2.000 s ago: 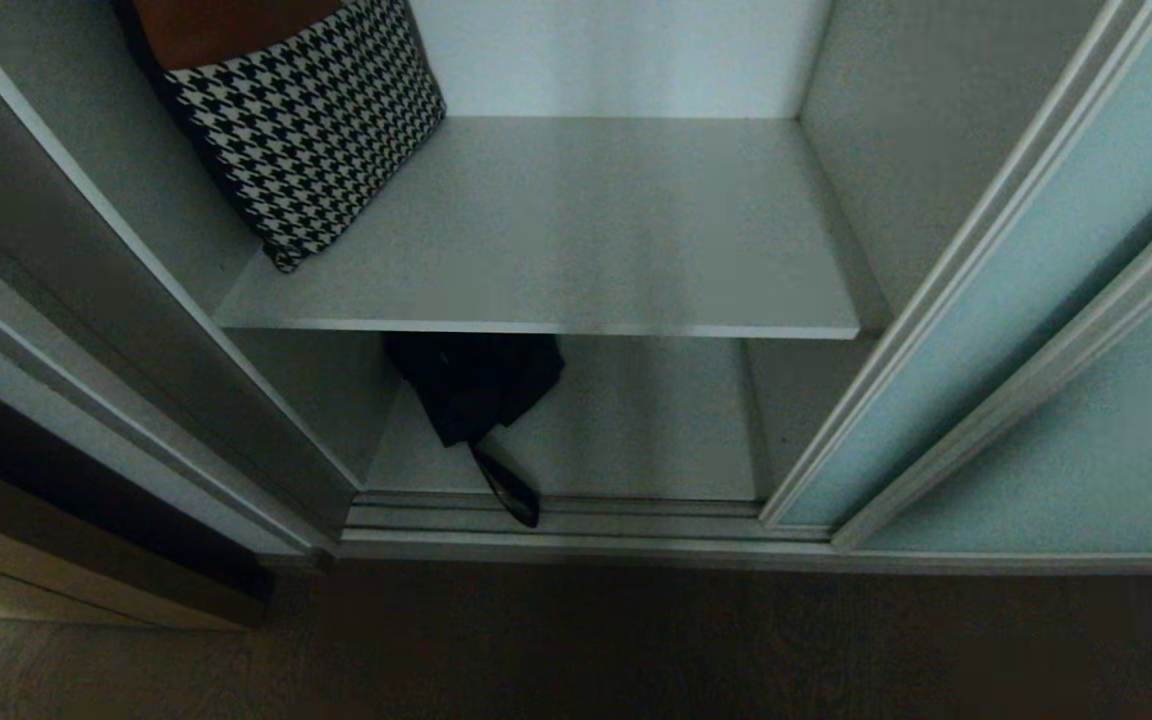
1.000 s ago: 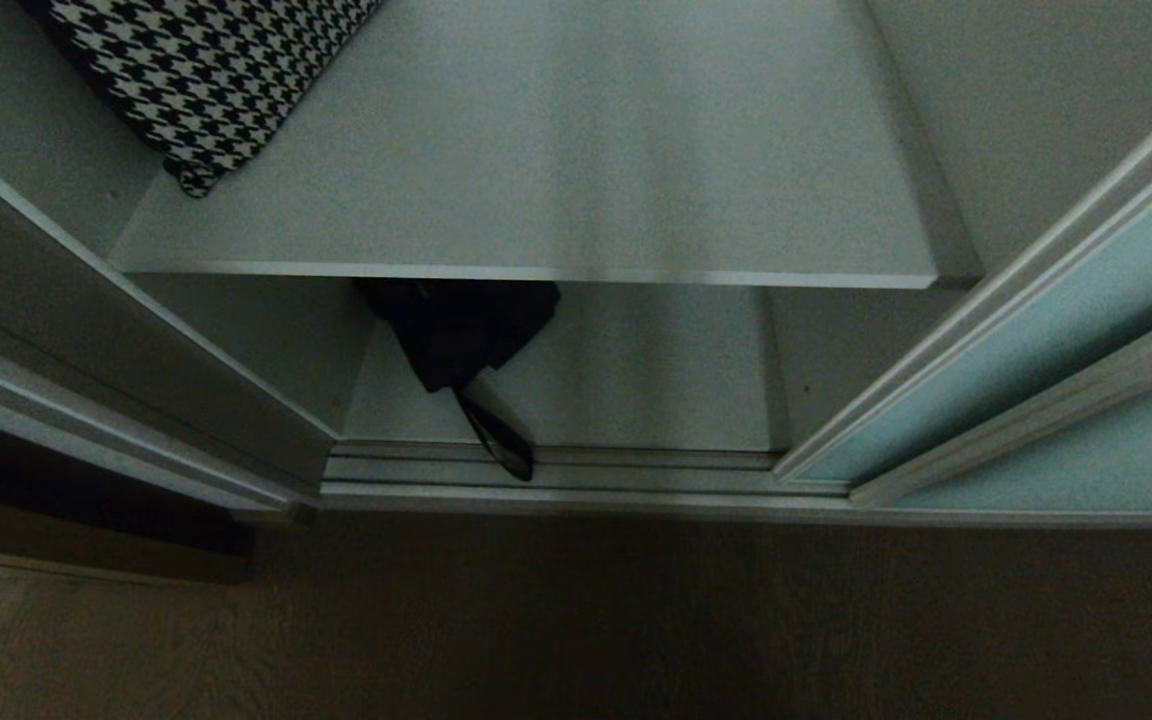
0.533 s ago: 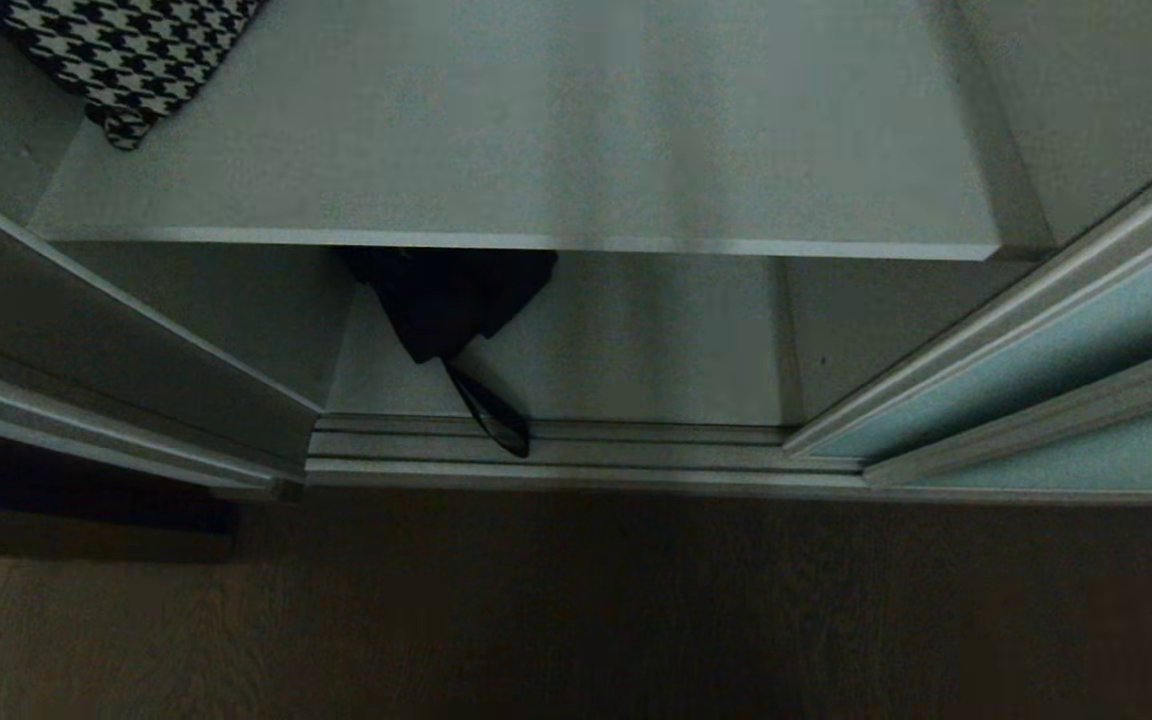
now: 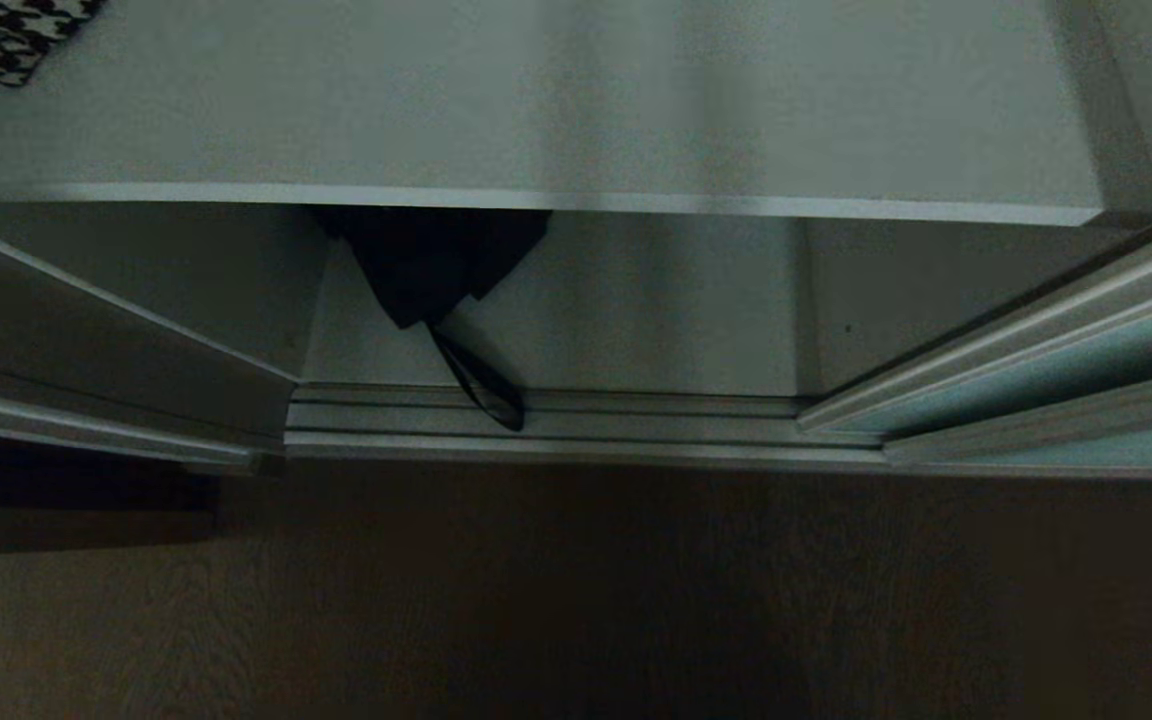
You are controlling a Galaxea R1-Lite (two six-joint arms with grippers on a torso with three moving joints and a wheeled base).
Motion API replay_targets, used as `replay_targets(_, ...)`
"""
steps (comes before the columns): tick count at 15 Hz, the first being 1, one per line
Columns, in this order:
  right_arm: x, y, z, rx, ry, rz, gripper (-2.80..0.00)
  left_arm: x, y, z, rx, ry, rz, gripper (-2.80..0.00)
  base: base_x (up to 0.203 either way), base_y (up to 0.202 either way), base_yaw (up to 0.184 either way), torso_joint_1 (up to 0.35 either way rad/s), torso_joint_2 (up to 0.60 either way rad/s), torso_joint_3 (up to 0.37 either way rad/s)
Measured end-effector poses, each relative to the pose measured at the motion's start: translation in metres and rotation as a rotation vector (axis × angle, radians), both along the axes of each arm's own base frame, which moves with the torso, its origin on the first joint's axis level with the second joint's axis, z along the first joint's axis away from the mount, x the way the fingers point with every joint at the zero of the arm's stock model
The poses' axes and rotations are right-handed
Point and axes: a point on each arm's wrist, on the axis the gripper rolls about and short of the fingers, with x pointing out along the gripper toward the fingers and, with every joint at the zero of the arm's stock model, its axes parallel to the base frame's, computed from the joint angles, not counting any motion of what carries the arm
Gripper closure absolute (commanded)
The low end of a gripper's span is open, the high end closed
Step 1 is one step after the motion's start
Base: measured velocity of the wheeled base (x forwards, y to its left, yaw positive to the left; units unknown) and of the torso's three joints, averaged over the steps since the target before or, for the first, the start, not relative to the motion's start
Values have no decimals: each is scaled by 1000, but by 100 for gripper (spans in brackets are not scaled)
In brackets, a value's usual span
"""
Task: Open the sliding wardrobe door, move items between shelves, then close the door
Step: Place the bag on the higher shelf
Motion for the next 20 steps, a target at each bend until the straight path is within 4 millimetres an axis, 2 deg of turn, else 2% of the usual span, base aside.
replay_targets(5,0,0,0,0,0,0,0,0,0,0,1,1,0,0,0,0,0,4,3,-177)
replay_targets(16,0,0,0,0,0,0,0,0,0,2,-41,-12,7,0,0,0,0,0,2,-8)
replay_targets(17,0,0,0,0,0,-1,0,-2,0,9,-43,-31,8,0,0,0,0,0,0,0)
replay_targets(20,0,0,0,0,0,-1,0,-15,0,47,-46,-87,-3,0,0,0,0,0,0,0)
